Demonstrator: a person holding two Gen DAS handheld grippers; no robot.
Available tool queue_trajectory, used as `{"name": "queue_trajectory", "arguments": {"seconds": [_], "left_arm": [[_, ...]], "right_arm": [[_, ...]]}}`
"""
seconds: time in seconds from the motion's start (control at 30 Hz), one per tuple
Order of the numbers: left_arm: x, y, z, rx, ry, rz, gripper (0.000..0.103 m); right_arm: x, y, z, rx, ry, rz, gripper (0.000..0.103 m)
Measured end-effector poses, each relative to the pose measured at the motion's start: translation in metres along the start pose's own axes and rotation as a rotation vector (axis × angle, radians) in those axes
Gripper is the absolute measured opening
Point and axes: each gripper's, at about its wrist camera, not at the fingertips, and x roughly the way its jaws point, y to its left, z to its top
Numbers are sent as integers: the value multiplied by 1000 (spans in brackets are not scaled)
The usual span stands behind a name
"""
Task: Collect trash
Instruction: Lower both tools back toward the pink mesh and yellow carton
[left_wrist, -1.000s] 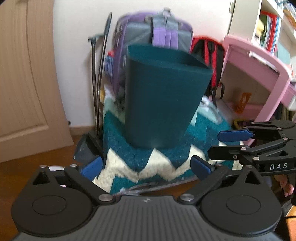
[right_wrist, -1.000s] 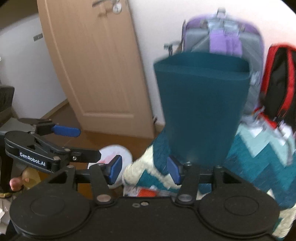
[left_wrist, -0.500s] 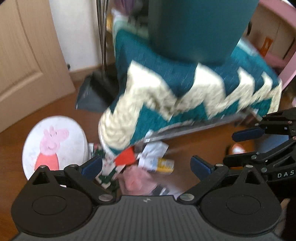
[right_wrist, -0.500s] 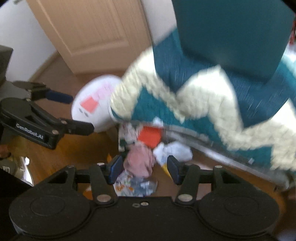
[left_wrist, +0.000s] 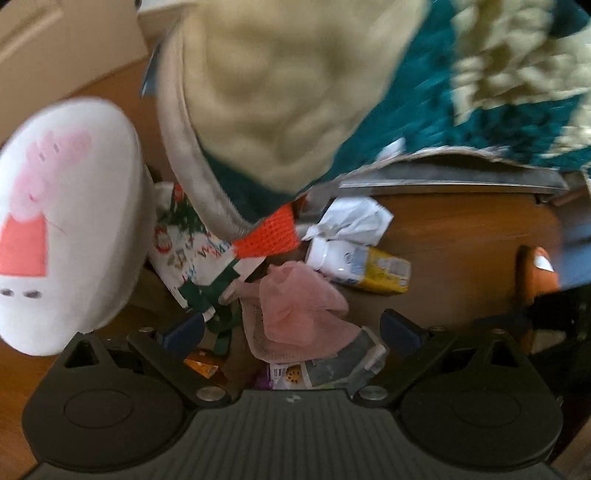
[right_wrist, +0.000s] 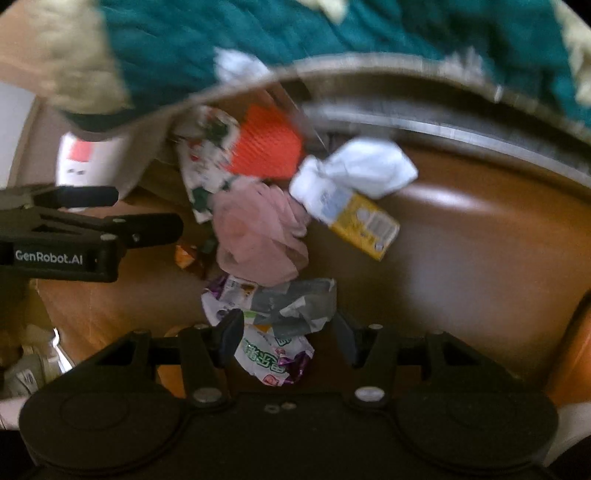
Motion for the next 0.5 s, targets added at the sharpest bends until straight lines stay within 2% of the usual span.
{"name": "queue_trajectory", "arguments": {"seconds": [0.17,0.27,0.5], "left_arm": [[50,3,2,-31,52,-3,102],[72,4,2,-51,73,-7,102],[114,8,-2,-129,122,-30,102]], "right_arm": [[46,-8,3,99,72,2,53],[69,-7,6,115,97,-9,53],[113,-22,8,260,150,-8,53]]}}
